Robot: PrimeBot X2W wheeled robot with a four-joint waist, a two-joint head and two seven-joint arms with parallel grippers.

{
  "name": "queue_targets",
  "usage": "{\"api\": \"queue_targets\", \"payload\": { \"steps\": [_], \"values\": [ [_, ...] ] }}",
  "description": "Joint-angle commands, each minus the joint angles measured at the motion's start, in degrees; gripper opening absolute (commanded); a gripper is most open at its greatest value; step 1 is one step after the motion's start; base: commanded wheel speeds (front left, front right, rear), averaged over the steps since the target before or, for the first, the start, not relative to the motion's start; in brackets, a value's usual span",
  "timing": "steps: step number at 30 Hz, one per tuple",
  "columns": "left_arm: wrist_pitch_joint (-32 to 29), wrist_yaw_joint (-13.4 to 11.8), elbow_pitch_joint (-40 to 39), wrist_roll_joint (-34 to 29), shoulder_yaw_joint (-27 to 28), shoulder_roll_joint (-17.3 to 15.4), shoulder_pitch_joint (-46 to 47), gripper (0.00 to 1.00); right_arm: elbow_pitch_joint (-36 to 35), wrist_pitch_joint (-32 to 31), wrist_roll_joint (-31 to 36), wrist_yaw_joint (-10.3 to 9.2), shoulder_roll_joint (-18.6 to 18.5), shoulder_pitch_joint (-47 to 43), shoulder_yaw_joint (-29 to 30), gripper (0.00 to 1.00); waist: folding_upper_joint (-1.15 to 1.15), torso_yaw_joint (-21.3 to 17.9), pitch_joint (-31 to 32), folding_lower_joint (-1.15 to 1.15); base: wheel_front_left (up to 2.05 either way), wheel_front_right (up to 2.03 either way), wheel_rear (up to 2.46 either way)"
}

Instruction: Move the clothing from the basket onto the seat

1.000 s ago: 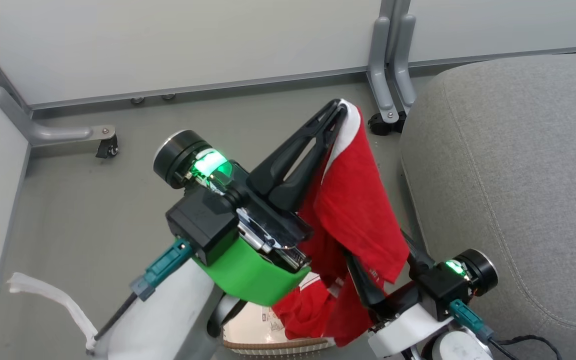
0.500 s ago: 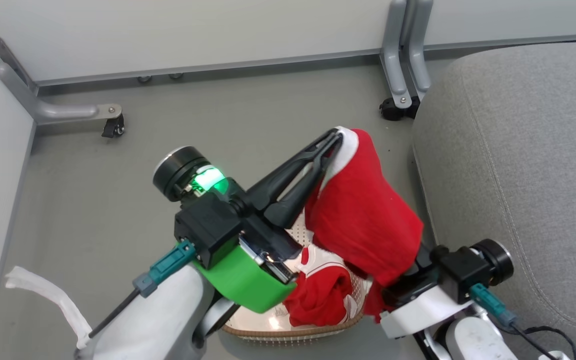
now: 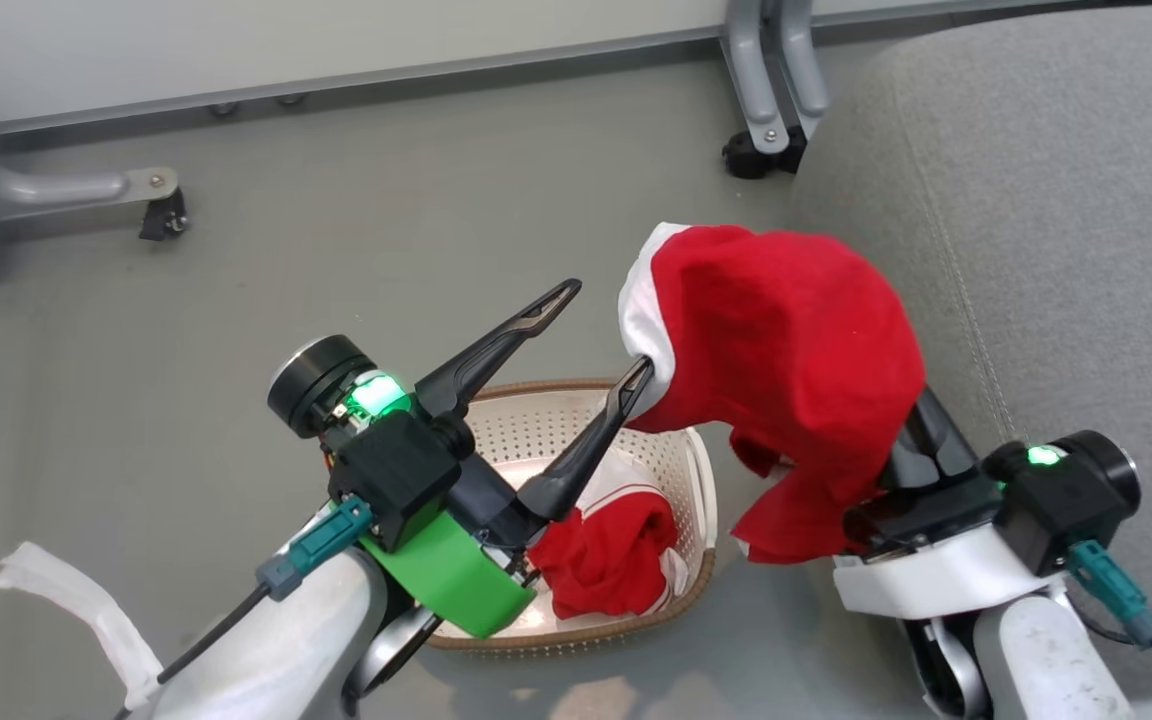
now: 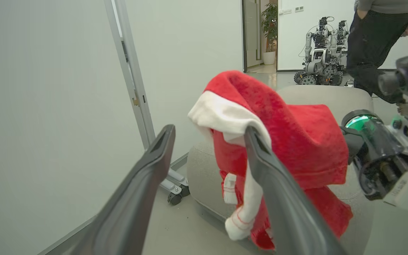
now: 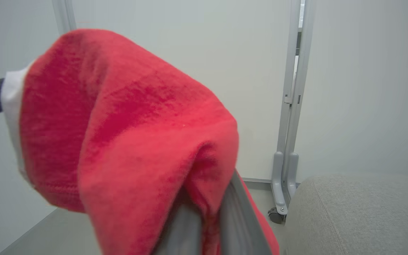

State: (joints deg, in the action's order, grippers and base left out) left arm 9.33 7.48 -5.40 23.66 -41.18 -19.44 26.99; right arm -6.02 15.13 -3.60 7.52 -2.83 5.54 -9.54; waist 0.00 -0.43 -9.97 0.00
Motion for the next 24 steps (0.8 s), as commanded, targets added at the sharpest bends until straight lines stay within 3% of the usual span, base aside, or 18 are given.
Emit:
{"api": "queue_targets", "payload": {
  "steps": [1, 14, 24],
  "values": [
    [0.3, -0.1, -0.1, -0.3, -0.3, -0.9, -0.7, 1.00, -1.1, 0.0, -0.7, -0.06, -0.1, 0.1, 0.9, 0.00, 0.00, -2.2, -1.8, 0.00, 0.00, 0.00, 0.00],
    [-0.5, 0.0, -2.7, -0.6, -3.2, -6.2, 0.5, 1.00, -7.9, 0.0, -6.1, -0.06, -0.1, -1.6, 6.9, 0.00, 0.00, -12.7, -6.6, 0.00, 0.00, 0.00, 0.00],
    [-3.5, -0.4, -6.8, -1.1, -4.4, -10.1, 0.2, 1.00, -11.2, 0.0, -10.0, -0.06, -0.1, -4.1, 8.9, 0.00, 0.00, -23.0, -9.8, 0.00, 0.00, 0.00, 0.00]
  ]
}}
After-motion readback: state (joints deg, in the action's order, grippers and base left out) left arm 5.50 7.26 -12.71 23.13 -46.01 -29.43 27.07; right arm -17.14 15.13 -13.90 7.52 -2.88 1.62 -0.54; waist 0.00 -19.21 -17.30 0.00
